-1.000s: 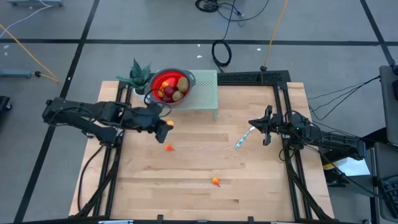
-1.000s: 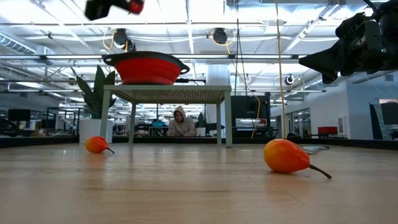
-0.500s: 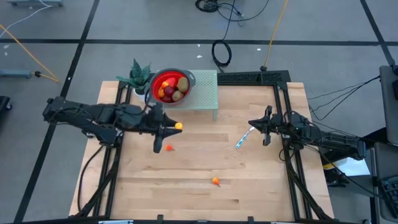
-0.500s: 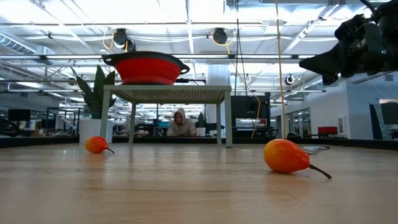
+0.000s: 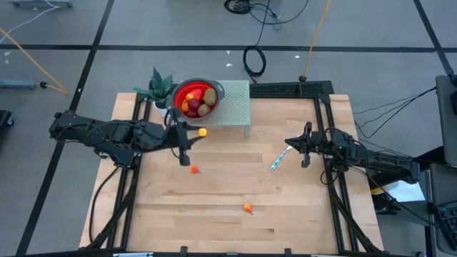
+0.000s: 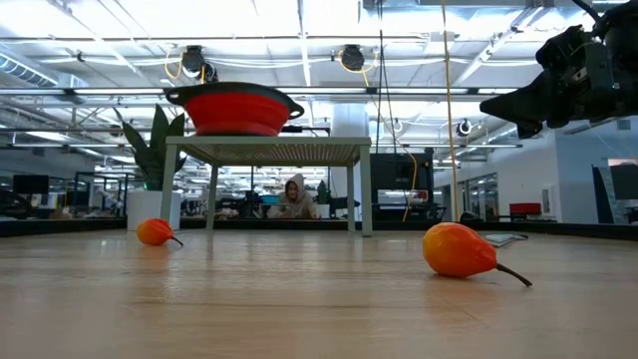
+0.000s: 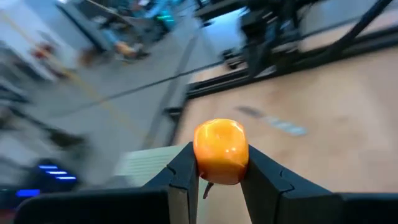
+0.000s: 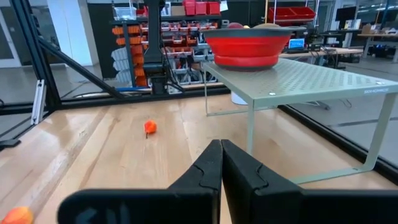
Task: Pick & Place Fruit
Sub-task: Put the pear into the red strainer bowl on the shelf
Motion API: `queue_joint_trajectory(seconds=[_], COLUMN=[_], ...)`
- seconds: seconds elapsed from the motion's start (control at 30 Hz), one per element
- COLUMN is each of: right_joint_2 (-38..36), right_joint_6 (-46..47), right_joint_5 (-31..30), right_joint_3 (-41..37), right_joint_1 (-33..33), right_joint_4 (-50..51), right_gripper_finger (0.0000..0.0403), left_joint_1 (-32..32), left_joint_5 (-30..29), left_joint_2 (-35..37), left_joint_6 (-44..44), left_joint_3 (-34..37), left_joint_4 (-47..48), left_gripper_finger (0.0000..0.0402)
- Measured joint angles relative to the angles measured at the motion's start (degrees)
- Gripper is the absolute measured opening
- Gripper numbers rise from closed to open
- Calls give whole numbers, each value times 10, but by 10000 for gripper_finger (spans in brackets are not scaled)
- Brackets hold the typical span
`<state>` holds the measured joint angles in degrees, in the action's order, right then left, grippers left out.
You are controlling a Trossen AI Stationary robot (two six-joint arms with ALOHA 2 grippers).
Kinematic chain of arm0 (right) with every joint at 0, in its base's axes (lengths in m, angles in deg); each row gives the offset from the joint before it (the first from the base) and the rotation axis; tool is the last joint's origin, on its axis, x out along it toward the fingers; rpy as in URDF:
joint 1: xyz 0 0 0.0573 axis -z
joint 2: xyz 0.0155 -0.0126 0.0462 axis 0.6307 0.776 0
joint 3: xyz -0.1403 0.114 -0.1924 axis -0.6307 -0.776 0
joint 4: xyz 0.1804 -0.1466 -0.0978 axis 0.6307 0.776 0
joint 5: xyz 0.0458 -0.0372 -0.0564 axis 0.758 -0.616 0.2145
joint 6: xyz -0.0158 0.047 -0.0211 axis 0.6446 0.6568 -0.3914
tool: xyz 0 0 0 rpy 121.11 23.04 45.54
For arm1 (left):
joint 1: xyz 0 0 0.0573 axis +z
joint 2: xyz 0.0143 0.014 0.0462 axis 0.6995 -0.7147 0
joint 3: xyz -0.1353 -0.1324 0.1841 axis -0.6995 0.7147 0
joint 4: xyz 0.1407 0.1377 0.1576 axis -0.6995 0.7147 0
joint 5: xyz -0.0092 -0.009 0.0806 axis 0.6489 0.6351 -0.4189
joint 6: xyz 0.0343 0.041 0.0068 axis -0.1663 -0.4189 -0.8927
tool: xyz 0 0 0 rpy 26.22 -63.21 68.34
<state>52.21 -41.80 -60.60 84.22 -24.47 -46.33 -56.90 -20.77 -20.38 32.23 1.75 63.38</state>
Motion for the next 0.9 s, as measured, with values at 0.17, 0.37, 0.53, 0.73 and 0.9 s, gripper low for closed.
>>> queue_joint_trajectory(seconds=[0.17,0.37,0.53,0.73,0.9], right_joint_2=[0,0,0,0,0], right_joint_6=[-11,-15,-20,-20,-20], right_joint_5=[0,0,0,0,0], right_joint_3=[0,0,0,0,0], right_joint_1=[0,0,0,0,0], right_joint_4=[0,0,0,0,0], right_gripper_finger=[0,0,0,0,0], left_joint_1=[0,0,0,28,64], left_joint_5=[-103,-142,-142,-142,-142], left_joint_2=[0,0,0,0,0], left_joint_6=[-100,-160,-101,124,254], left_joint_3=[0,0,0,0,0], left_joint_4=[-2,-2,-2,-2,-2], left_gripper_finger=[88,88,88,88,88])
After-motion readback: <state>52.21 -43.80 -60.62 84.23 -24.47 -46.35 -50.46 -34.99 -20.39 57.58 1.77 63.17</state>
